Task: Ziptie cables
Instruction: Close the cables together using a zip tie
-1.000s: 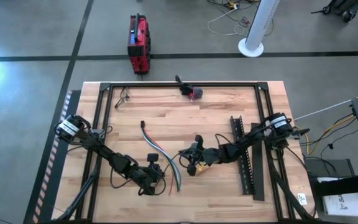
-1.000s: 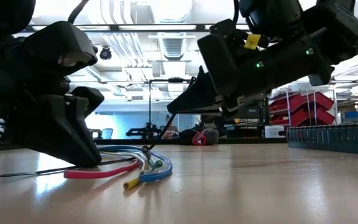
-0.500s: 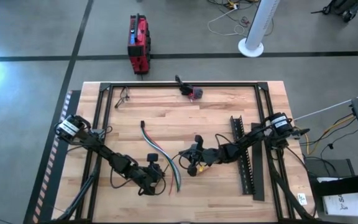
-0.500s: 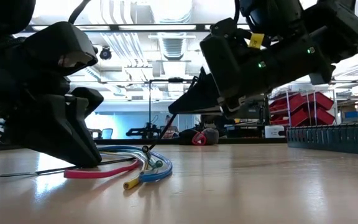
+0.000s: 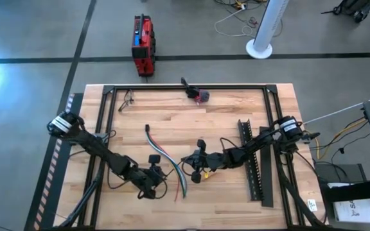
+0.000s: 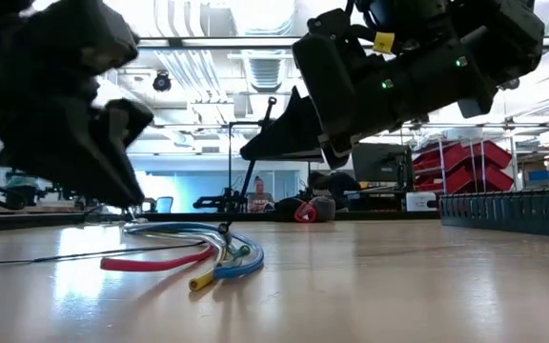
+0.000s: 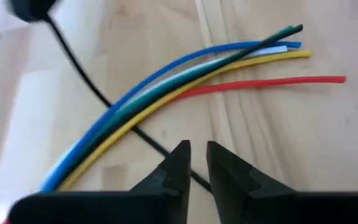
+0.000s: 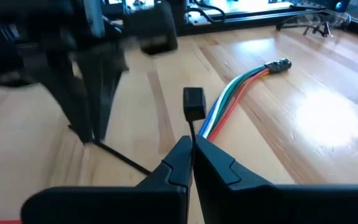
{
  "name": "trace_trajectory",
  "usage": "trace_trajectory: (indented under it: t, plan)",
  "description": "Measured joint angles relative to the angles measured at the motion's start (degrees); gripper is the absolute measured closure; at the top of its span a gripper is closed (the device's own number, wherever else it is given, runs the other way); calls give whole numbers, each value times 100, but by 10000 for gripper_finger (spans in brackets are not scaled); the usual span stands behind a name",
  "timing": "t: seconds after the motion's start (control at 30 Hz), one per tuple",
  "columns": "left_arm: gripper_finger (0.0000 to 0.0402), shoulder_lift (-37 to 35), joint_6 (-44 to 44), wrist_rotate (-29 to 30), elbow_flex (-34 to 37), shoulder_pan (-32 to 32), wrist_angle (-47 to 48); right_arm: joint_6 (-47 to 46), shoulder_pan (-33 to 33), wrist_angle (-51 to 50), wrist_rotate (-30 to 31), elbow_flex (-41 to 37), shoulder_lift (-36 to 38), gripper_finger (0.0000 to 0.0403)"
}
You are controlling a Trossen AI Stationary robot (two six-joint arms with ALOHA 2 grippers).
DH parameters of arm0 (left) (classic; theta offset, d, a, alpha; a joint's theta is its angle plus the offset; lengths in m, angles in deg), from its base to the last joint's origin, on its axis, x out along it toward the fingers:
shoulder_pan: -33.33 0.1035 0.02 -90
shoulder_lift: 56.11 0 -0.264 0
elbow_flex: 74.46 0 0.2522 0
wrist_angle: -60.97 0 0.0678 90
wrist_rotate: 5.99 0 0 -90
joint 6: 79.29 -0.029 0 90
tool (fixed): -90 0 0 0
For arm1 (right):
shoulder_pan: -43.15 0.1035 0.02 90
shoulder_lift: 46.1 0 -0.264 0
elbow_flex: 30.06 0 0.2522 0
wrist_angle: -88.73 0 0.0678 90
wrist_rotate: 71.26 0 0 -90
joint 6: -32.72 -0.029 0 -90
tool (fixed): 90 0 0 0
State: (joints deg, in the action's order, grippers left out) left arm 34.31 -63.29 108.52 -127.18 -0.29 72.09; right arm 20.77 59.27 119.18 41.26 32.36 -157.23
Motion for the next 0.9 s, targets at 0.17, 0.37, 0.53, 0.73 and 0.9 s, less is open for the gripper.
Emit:
trace_trajectory:
  t: [0.17,0.37,0.53,0.73,0.9]
  plan:
    - [313,-343,-42,573,-8,67,-82,84,-2,-27,0,0,0,403]
    - [261,-160,-36,-123,-11,938,-328,152,-29,-33,0,1,-3,403]
    - [244,40,-740,-980,-12,1667,-1003,151,-29,-59,2,7,-4,403]
    - [250,307,-1261,-1657,-20,2004,-1754,149,-28,-73,0,7,-4,403]
    - [268,395,-1395,-1653,-20,2068,-1828,155,-28,-75,2,7,-4,403]
